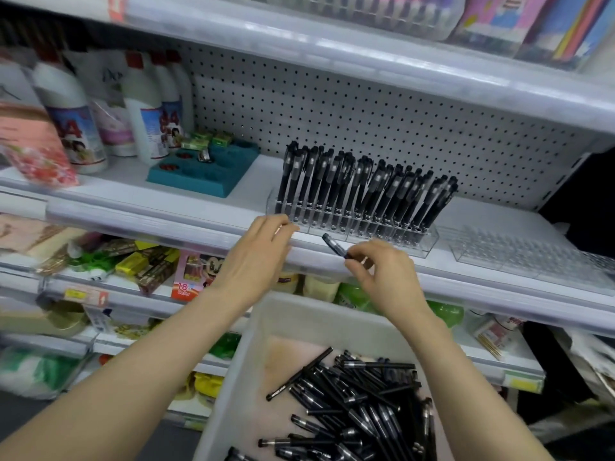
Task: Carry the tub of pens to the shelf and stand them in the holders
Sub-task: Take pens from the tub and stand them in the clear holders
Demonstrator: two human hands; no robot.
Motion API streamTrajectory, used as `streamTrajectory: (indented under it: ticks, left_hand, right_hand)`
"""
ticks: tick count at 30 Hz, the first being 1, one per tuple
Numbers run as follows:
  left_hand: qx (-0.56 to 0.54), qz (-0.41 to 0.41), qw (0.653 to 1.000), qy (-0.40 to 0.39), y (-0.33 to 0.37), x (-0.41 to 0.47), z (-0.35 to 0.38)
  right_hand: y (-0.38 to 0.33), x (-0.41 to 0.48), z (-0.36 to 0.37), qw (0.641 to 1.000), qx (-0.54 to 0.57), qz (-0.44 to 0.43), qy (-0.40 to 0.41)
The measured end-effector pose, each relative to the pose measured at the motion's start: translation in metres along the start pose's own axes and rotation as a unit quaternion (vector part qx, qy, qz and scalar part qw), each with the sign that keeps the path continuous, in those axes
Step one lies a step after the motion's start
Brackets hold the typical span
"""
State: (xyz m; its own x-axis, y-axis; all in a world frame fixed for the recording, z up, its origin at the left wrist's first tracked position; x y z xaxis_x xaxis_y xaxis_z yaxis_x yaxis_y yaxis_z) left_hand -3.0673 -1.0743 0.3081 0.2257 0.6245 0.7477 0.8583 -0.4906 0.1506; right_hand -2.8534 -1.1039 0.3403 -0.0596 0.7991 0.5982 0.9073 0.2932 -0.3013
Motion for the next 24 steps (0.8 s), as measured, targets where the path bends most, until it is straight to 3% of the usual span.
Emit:
streamTrajectory:
  ticks: [4,11,24]
  left_hand:
    - [0.048,-0.034,0.998,-0.014,-0.02,0.017,-0.005]
    - [0.034,-0.036,0.999,-0.015,-0.031,0.029,0.002]
    - [0.011,-0.051,0.999,-0.007,-0.031,0.031,0.002]
  right_hand:
    - [-0.016,0.042,-0.02,0.989,0.102,0.078,0.072]
    - [-0.047,0.102,-0.002,0.952,0.224,0.117,0.173]
    - [-0.051,0.098,0.058,0.972,0.167,0.131,0.096]
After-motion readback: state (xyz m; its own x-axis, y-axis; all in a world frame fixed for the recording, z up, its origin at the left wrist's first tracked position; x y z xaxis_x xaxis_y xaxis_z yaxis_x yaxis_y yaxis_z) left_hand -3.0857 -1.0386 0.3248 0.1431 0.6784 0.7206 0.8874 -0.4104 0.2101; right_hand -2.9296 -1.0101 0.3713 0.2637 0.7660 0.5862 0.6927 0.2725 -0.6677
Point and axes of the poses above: each hand's wrist, its own x-axis towards the middle knuckle, its own z-axis out of the palm, y = z × x, the point moved 1 cm from there along x, towards the middle knuckle, and after that the axes turned 14 degrees about y, right-handed, at the moved point
